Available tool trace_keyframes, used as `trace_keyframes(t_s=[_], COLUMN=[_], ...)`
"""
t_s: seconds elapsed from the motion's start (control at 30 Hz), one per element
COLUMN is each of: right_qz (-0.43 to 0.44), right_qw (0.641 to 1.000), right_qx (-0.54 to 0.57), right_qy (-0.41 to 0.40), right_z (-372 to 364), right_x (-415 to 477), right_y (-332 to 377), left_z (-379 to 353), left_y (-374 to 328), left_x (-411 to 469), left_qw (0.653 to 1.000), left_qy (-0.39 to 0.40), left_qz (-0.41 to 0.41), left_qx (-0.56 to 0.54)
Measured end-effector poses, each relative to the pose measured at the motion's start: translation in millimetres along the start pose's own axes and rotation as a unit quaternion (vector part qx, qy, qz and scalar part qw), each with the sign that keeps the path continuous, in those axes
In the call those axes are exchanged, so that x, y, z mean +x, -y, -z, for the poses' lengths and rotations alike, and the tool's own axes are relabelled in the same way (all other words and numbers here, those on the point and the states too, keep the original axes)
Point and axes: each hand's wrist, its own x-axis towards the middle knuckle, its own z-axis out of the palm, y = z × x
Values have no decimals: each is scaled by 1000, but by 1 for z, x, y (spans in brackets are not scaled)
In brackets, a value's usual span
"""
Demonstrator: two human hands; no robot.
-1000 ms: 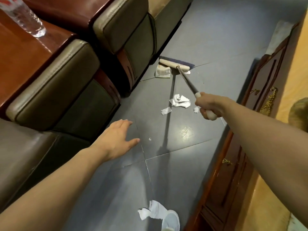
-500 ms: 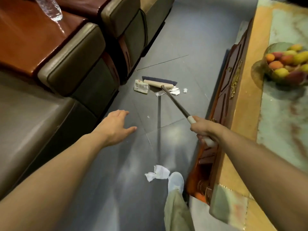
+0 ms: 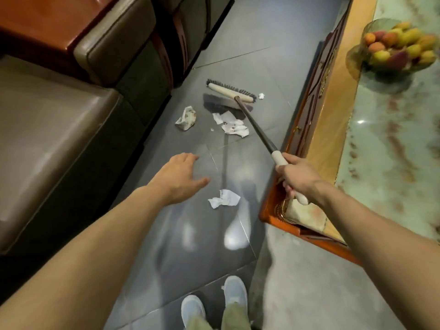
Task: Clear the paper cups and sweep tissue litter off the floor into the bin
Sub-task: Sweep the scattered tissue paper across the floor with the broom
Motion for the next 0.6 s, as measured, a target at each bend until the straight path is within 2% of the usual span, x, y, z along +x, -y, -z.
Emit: trace_keyframes(t_s=[0.17,0.37,0.6], right_qz=[-5,-52,-105], right_qw=[999,997,990], right_qx=[3,-28,-84], right_qy=[-34,-43,35], right_z=[12,27,16], right_x=[57,101,116], right_y=[34,50,51], left_z=[0,6,9], left_y=[22,53,75], left_x=[0,1,2], left_qw=[999,996,993], left_qy=[-33,-15,-25], left_qz=[27,85,118], left_qx=[3,18,9])
